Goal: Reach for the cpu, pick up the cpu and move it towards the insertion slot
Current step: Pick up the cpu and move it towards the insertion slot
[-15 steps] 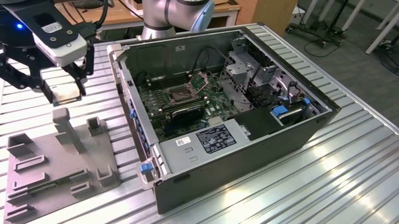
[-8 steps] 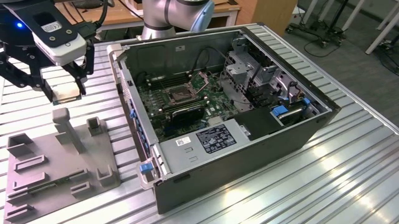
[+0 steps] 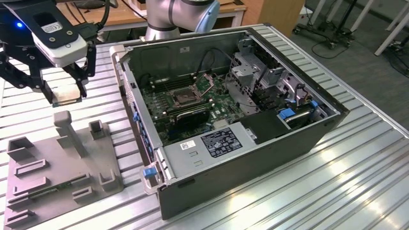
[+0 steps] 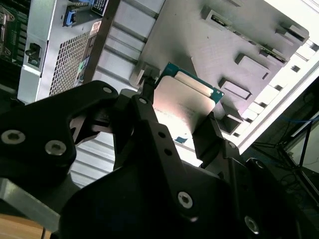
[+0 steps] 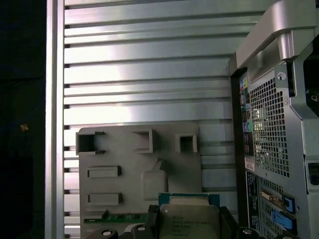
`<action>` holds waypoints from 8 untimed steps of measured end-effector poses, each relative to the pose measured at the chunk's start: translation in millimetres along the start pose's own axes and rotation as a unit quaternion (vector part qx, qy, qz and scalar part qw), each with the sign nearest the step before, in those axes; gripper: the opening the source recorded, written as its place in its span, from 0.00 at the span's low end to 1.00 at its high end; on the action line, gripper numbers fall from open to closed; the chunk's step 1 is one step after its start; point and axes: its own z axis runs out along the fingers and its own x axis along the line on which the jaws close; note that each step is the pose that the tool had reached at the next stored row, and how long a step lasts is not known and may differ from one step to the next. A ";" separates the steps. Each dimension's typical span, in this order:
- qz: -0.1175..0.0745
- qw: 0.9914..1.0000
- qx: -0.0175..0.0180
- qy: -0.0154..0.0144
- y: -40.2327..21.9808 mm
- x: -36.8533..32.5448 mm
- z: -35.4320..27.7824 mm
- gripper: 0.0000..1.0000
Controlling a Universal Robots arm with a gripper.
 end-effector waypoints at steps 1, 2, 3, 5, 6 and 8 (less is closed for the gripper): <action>0.000 1.000 0.000 0.002 0.3 -0.5 0.0 0.55; 0.000 1.000 0.000 0.002 0.5 -0.8 0.1 0.55; 0.000 1.000 0.000 0.002 0.8 -1.6 0.1 0.55; 0.000 1.000 0.000 0.002 1.4 -3.9 0.2 0.55; 0.000 1.000 0.000 0.002 1.8 -5.5 0.3 0.55; 0.000 1.000 0.000 0.002 2.6 -9.3 0.4 0.55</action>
